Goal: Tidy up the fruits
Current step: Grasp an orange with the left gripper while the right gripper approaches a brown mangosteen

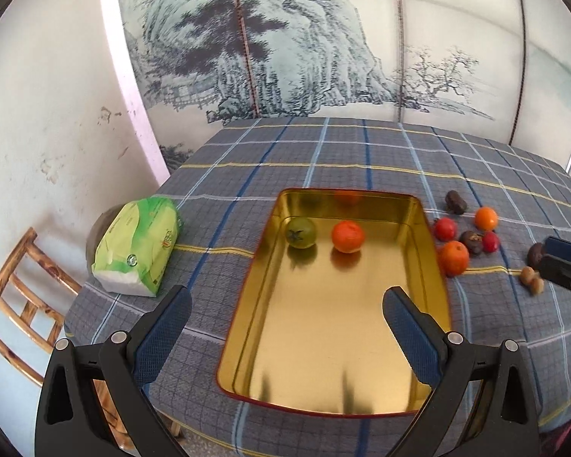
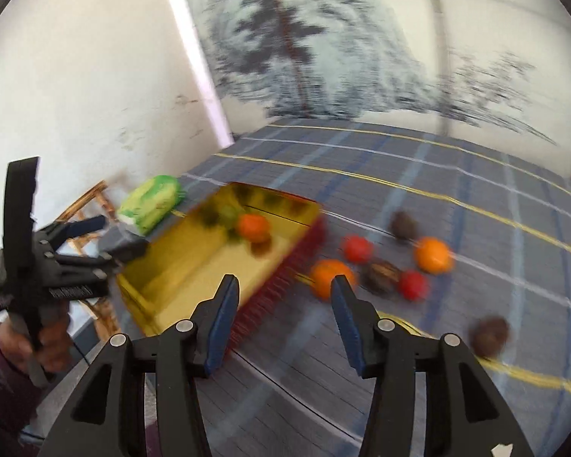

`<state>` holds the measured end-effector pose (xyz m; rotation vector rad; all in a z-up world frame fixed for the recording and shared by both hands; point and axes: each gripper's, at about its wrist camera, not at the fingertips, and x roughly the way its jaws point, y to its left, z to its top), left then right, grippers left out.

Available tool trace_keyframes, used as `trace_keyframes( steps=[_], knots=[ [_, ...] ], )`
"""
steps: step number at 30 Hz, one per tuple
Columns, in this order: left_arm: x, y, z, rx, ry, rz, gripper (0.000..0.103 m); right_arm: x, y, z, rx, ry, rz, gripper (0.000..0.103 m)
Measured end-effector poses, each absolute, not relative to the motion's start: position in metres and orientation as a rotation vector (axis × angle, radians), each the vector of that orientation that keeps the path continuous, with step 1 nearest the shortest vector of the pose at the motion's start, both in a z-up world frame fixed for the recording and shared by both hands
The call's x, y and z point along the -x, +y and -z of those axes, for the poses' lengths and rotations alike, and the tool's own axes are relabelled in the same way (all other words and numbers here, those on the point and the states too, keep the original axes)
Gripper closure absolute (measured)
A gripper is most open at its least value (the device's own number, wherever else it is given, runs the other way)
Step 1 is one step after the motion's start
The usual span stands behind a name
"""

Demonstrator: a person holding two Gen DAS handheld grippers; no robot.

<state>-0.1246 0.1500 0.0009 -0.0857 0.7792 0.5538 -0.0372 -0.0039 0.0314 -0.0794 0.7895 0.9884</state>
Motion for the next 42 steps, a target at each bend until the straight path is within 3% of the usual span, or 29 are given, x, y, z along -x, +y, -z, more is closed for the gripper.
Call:
trace_keyframes(
  steps=[11,21,23,25,29,42],
  knots=[
    [0.085,0.072,-0.006,-0.035,0.869,-0.314,0.003,-0.009,-0.152,0.022,0.077,0.83,-0.568,0.055],
    [0.013,0.016,0.006,-0.183,0.988,-0.058,0.004,-0.032,-0.207,0.064,-0.063,0.915,-0.523,0.054],
    [-0.002,0.012,0.01,-0.213,1.007,0.003,0.009,-0.03,-0.209,0.062,-0.071,0.893,-0.538,0.054],
    [-0.017,0.011,0.014,-0.235,1.038,0.049,0.025,-0.03,-0.208,0.062,-0.083,0.898,-0.551,0.053],
    [-0.053,0.019,0.03,-0.287,1.138,0.113,0.041,-0.028,-0.211,0.063,-0.12,0.895,-0.581,0.052],
    [-0.101,0.045,0.081,-0.347,1.341,0.218,0.048,-0.03,-0.215,0.065,-0.177,0.905,-0.633,0.047]
  ],
)
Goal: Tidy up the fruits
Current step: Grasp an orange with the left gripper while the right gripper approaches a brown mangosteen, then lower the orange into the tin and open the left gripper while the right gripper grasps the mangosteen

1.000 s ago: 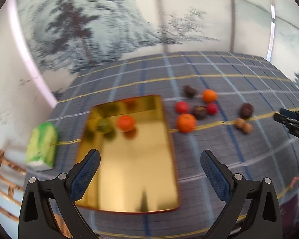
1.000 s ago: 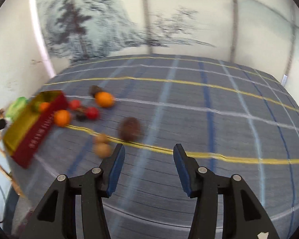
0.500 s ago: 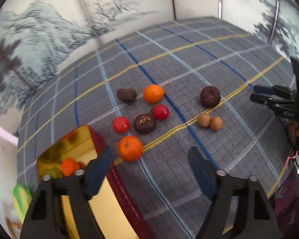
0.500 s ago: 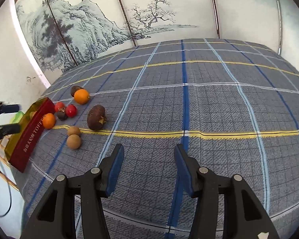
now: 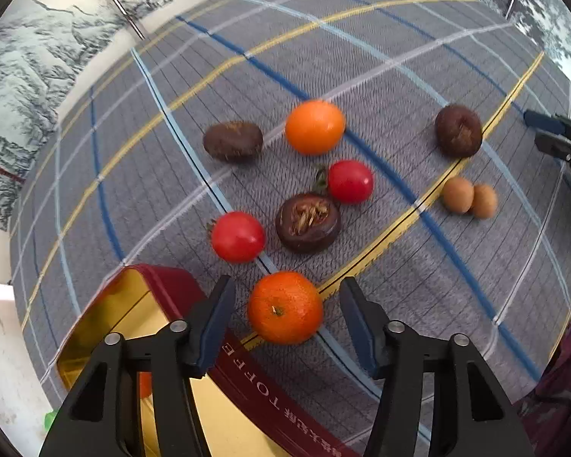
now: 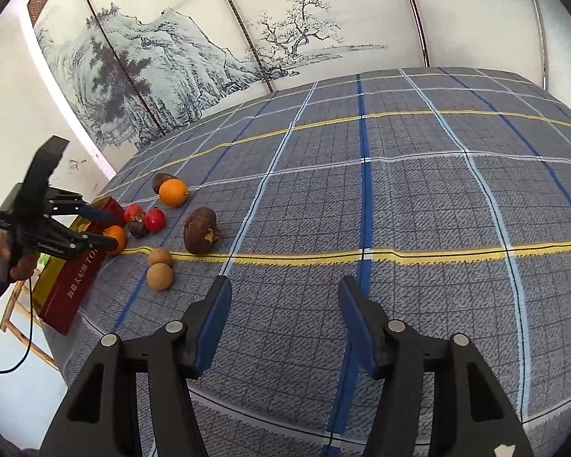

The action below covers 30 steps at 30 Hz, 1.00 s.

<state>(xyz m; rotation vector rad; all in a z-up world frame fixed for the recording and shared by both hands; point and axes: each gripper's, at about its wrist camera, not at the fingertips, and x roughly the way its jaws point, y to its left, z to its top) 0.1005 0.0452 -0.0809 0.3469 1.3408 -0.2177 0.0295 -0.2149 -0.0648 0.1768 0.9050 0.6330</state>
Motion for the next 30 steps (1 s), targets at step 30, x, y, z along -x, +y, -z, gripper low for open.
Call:
trace_keyframes(
  steps=[30],
  knots=[
    [0.035,-0.004,-0.004,0.154,1.068,0.02,0.061,-0.083,-0.105,0.065,0.045,0.968,-0.807,0.053]
  ],
)
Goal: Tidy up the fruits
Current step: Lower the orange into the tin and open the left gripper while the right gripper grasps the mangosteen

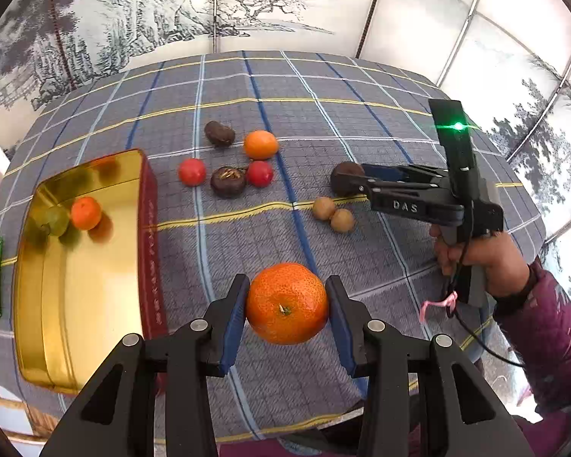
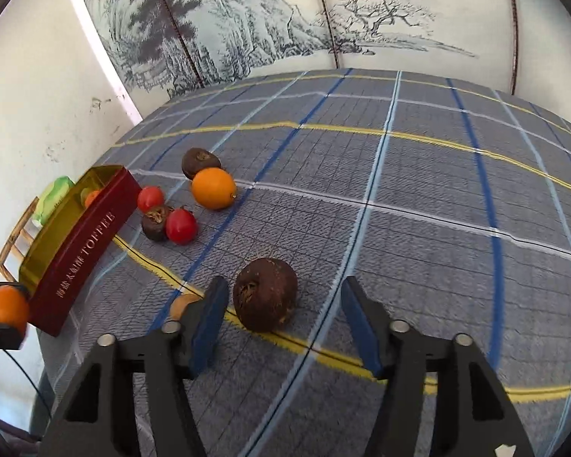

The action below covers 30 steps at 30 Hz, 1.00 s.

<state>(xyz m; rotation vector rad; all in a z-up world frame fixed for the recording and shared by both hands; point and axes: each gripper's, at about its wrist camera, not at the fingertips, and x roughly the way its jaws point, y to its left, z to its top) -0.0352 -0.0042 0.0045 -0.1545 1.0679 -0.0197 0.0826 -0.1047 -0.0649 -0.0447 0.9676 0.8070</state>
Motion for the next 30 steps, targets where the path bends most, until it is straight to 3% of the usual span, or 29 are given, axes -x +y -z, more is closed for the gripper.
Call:
trace_keyframes(
  steps=[2,12,30],
  knots=[
    [0.041,0.002,-0.007,0.176,1.059,0.007,0.061,-0.082,-0.1,0.065,0.021,0.974,-0.857,0.074],
    [0.079,0.065,-0.017,0.252,0.969,-0.207,0.061,-0.06,-0.129,0.051,0.044,0.859,-0.739,0.075],
    [0.087,0.153,0.024,0.206,0.977,-0.41,0.061,-0.067,-0.185,0.053,-0.025,0.85,-0.53,0.074]
  ],
)
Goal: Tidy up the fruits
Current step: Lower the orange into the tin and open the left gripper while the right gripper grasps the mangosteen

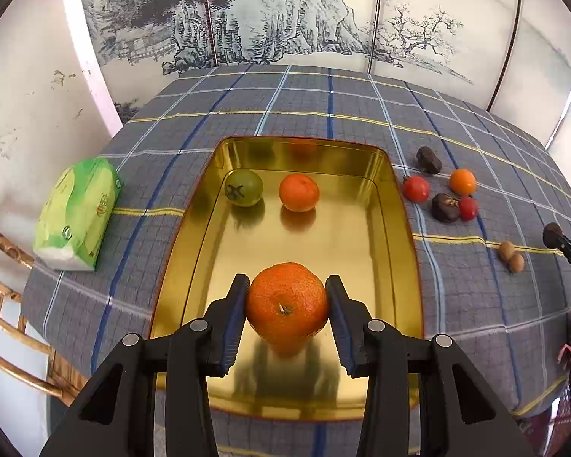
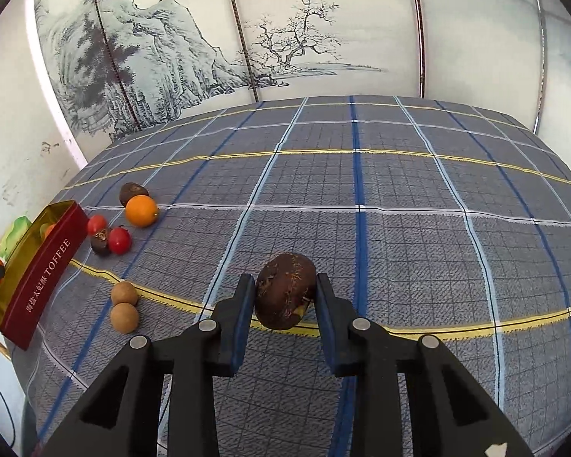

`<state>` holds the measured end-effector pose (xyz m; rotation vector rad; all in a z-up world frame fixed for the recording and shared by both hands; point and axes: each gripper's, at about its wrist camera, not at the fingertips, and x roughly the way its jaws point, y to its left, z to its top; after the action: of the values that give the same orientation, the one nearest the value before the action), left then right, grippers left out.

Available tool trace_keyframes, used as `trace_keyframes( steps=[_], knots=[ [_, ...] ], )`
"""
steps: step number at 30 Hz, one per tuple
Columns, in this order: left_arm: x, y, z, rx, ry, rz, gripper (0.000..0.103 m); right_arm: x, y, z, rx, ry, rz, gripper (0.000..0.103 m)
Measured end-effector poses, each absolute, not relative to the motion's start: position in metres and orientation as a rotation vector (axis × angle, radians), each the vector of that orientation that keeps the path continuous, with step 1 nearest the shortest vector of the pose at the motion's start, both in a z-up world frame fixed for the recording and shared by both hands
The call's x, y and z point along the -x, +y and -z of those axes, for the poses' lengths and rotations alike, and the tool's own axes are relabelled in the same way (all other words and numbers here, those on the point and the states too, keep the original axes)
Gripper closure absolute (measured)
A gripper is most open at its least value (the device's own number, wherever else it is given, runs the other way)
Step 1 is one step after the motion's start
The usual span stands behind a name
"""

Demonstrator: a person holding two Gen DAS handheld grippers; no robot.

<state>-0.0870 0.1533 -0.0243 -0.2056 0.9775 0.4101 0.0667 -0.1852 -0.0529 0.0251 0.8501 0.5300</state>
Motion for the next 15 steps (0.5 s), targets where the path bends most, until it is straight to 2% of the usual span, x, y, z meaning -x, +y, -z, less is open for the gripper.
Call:
trace_keyframes(
  steps=[15],
  knots=[
    [0.041,0.184,0.044,0.13,1.035,-0.45,0.061,-0.068,-0.182,0.056,-0.004,0.87,-0.499,0.074]
  ],
)
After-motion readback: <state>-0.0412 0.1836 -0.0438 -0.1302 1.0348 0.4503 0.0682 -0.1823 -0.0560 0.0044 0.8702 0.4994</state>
